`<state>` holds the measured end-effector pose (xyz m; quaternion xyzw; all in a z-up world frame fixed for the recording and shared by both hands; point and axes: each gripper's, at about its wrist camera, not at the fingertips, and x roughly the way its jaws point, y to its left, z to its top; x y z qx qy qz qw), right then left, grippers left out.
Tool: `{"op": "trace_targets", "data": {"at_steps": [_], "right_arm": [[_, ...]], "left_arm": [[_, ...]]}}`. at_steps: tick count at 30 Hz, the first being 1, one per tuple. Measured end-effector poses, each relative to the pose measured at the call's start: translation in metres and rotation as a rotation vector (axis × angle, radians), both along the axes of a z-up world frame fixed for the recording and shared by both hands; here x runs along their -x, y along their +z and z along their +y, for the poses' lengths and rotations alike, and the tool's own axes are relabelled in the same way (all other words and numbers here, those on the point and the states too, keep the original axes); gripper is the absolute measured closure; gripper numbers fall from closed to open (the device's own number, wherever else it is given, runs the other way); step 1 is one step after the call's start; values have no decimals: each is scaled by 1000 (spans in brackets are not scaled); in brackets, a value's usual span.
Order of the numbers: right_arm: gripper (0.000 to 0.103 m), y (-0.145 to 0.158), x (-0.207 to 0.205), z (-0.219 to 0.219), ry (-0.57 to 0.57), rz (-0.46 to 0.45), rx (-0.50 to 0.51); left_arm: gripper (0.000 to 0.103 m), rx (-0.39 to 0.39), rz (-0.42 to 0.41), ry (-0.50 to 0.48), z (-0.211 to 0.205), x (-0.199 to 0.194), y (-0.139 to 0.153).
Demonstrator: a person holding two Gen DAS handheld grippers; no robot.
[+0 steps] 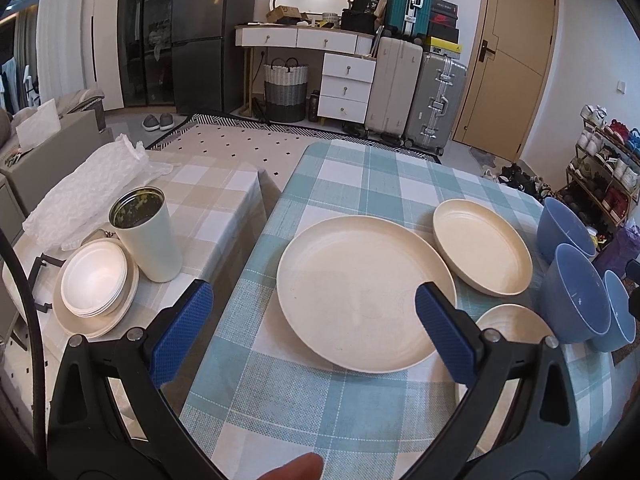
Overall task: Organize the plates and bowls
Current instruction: 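Move both grippers forward to the rim of the large cream plate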
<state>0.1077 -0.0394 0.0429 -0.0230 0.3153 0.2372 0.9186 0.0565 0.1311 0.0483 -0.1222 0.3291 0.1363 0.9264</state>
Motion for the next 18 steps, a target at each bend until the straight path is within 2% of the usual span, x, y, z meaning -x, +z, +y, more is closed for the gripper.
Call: {"op": "trace_targets", "data": {"at_steps": [18], "right_arm": [[0,-32,-53,55,19,109,25]], "left_arm": [[2,30,72,24,27,-37,-32]]}}
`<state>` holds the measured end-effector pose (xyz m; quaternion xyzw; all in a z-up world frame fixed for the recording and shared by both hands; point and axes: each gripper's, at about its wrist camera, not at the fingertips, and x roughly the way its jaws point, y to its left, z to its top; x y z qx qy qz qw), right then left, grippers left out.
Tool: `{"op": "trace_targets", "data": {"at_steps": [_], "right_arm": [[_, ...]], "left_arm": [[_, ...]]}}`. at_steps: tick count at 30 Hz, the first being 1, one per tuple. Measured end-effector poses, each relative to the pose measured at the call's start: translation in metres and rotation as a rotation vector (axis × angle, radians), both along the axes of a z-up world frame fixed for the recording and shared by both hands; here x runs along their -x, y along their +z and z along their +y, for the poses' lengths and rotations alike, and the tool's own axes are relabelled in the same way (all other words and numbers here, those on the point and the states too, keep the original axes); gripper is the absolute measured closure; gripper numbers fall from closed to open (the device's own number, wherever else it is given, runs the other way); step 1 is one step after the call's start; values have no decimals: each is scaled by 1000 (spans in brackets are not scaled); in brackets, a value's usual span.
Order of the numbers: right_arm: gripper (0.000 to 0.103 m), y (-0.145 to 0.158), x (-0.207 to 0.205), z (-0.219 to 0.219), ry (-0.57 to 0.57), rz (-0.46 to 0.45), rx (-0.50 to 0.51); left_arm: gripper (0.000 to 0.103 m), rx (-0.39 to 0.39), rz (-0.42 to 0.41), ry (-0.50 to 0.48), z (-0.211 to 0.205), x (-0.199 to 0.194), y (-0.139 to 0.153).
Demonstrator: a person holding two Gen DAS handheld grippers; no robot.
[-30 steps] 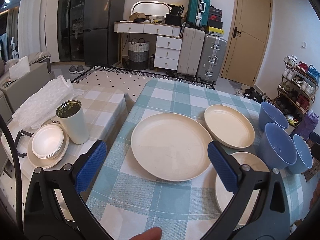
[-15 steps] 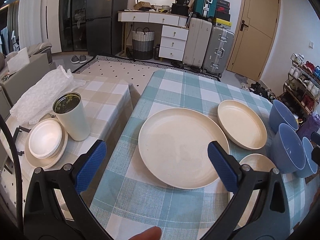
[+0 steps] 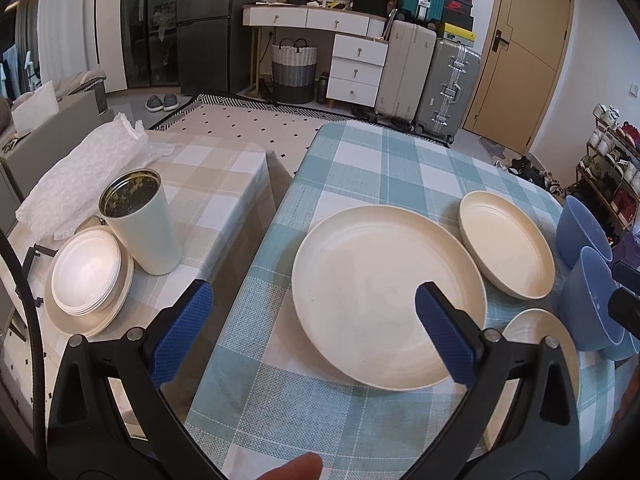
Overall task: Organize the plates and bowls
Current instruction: 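Move both grippers forward to the rim of the large cream plate, then close the left gripper on the plate rim while the right gripper closes beside it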
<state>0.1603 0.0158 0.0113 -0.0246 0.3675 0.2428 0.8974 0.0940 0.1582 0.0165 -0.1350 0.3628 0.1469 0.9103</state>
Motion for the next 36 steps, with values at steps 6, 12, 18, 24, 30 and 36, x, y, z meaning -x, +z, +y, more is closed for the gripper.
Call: {"op": "trace_targets", "data": {"at_steps": [6,12,18,24,30,36], "right_arm": [[0,-10,-11,17,18,29,10],[0,-26,-27,29,19,76,10],[1,-45,-42,40,25,121,21],[5,-65,-55,48,30,169,28],[9,-78,-65,55,45,222,20],[19,-93,-77,60,42,275,14]], "left_arm": [[2,25,25,19,14,-7,-16],[2,27,57,19,18,-14,-29],[2,37,90,12,20,-20,-44],[8,65,109,6,22,-26,-57],[12,94,128,-1,25,-29,-66],[18,125,143,-20,25,-33,-74]]}}
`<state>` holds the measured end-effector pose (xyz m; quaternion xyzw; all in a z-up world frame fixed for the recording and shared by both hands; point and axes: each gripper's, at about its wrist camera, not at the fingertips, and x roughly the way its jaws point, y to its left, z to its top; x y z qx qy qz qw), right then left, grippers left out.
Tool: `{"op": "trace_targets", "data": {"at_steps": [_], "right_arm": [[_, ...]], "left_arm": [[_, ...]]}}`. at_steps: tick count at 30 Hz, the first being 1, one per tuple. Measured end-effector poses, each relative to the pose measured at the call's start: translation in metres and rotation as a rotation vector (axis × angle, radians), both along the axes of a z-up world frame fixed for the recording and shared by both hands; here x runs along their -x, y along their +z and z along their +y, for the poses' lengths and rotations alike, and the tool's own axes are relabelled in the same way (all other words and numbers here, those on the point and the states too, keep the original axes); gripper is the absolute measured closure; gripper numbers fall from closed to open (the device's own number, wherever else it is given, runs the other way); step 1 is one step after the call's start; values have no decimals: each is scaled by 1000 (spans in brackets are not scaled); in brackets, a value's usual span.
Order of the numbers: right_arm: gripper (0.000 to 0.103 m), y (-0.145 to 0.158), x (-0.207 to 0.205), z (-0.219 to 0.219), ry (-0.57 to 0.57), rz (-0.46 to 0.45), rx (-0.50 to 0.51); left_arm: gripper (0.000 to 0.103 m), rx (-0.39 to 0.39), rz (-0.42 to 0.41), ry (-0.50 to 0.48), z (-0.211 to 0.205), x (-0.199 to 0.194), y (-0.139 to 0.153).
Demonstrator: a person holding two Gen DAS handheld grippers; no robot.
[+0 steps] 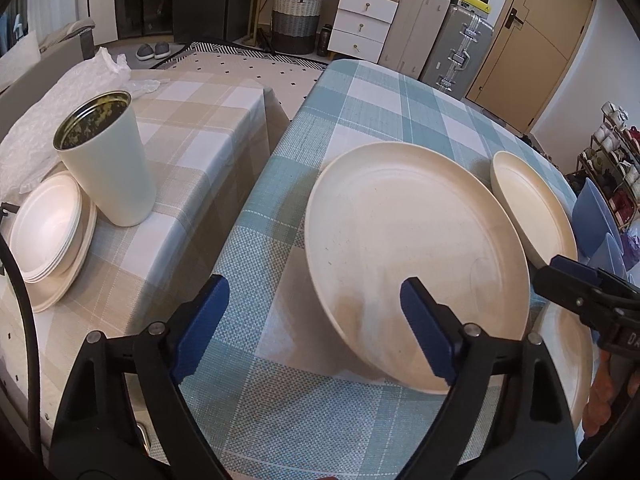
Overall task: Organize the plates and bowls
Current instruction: 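Close the left gripper on the plate rim while the right gripper closes beside it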
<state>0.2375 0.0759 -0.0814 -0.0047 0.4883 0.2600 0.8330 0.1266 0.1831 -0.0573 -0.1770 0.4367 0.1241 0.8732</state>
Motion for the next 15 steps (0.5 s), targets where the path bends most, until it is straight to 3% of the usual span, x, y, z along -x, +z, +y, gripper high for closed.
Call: {"op": "trace_targets", "data": {"at_steps": [7,13,15], "right_arm": [[27,-11,-5,6,3,23,12],[46,-19,-10,8,3,39,18],[53,-21,-11,9,1,42,22]], "left_arm": [[28,-6,22,-22,-5,-3,-6],[38,-16,33,-30,-9,-6,-8],[47,-17,35,-38,-10,-5,-8]]}}
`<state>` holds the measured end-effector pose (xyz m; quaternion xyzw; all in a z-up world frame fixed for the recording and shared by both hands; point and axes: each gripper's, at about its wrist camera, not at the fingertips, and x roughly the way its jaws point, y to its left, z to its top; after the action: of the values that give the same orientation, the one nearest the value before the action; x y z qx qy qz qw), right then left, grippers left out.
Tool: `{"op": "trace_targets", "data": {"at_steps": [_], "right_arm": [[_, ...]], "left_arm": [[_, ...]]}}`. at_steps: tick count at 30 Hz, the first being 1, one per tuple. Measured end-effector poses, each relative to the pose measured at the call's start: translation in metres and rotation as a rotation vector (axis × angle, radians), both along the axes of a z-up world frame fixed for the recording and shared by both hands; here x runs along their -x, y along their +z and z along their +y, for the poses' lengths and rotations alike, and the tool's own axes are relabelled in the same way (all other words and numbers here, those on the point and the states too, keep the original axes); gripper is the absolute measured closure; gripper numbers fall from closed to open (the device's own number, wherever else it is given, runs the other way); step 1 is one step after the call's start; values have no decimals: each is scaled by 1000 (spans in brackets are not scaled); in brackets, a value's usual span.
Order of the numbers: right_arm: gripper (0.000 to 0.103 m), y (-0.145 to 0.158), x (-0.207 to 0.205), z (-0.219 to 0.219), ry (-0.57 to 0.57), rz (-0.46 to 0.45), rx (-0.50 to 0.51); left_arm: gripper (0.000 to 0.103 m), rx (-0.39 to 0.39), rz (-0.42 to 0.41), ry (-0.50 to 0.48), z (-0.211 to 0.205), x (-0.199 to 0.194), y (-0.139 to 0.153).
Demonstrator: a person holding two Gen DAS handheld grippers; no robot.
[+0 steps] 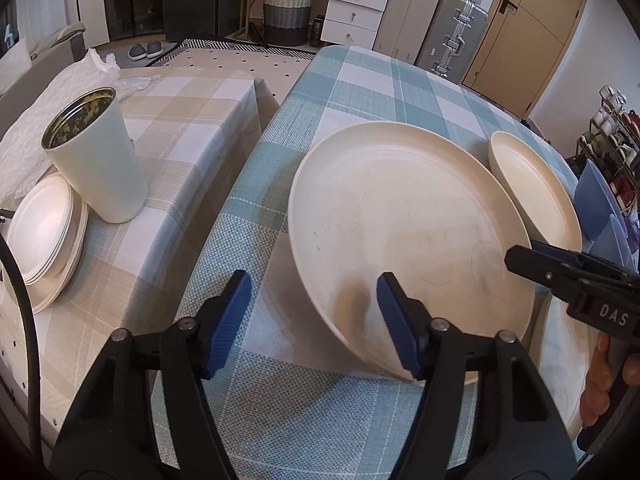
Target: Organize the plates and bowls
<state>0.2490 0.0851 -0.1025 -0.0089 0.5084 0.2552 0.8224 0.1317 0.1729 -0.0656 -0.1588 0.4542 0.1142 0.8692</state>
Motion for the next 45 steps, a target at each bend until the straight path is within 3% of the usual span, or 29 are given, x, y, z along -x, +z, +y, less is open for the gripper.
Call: {"op": "trace_targets", "data": {"at_steps": [6,10,18,45], "right_arm": [[64,-2,0,1,-1,-2,-2],[70,-2,1,3,0,-21,26],[82,-2,7,2,9,-71,68],[82,37,34,-28,-25,-133,33]], "left_arm": [[73,-14,5,-13,-4,-1,0],[83,-18,1,-26,-8,-1,0],[83,-77,-6,-27,-13,0,2],[83,-145,-91,-88,-49,27,54]]}}
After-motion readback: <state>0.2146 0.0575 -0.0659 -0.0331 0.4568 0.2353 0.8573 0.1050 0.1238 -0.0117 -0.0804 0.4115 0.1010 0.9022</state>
